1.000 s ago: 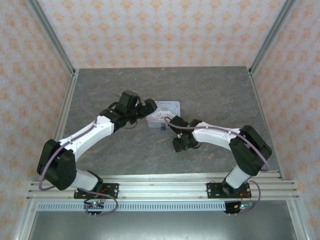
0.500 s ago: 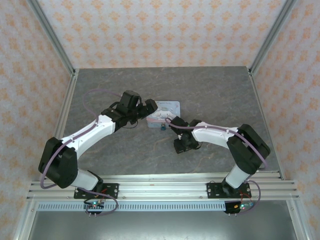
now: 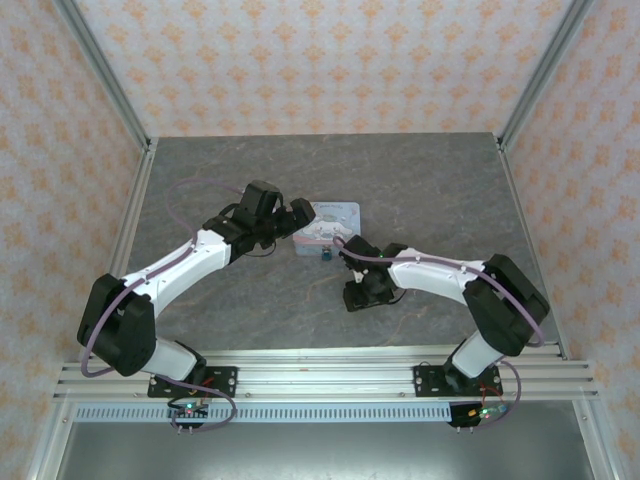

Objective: Unlock a padlock with a key

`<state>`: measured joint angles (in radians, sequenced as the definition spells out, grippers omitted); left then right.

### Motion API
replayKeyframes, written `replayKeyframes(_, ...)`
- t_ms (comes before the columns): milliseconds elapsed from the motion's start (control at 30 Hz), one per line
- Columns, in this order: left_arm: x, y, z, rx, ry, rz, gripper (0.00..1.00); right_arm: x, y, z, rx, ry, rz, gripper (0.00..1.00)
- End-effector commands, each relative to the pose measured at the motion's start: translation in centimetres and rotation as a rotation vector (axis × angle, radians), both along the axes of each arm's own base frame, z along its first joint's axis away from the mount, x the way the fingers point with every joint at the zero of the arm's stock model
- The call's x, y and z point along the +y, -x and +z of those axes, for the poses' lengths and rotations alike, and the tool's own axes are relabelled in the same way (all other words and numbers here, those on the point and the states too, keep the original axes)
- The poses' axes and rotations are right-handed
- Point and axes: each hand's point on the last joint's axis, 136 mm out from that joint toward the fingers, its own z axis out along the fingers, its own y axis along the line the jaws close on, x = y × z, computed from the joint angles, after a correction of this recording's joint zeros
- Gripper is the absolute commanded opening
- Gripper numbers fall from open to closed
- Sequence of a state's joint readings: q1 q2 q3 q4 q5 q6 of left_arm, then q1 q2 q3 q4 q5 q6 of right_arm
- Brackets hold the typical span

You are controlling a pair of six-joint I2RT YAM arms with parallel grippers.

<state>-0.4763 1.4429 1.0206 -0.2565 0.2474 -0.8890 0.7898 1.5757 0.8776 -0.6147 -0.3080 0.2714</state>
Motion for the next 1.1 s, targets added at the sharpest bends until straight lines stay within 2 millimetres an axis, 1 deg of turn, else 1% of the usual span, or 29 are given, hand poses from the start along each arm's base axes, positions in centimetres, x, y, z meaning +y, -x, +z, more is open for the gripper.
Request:
replayKeyframes(0,-0.5,-0.8,1.3,-0.041,0.001,-0.011,1.00,-0.3,0.0,0.7,-0.021,-0.003,-0.036,0.50)
replayKeyframes(167,-0.5,-0.8,1.1,-0.036,-0.002,-0.014,1.00,-1.7,-1.1,1.4,-0.096,0.063,-0.083,0.51)
replayKeyframes(267,-0.5,-0.8,1.2,-0.037,-0.005,-0.014,1.00,-2.1,-1.3,1.6,-0.114,0.081,-0.078,0.51)
replayKeyframes(333,-0.5,-0.8,1.2,-0.038,-0.004,-0.015,1.00,-2.2,-1.3,1.3,-0.104,0.097,-0.057,0.51)
replayKeyframes(467,-0.6,-0.9,1.2,-0.038,-0.002,-0.017,1.00,-1.9,-1.1,0.6,-0.075,0.111,-0.007,0.51)
replayKeyframes(733,-0.5,-0.8,1.3,-0.040,-0.005,-0.014,1.00,-1.6,-1.4,-0.7,-0.053,0.141,0.020,0.50)
replayKeyframes(1067,-0.6,-0.9,1.3,-0.040,-0.002,-0.012,1.00,-1.1,-1.6,-1.3,-0.046,0.140,0.016,0.40)
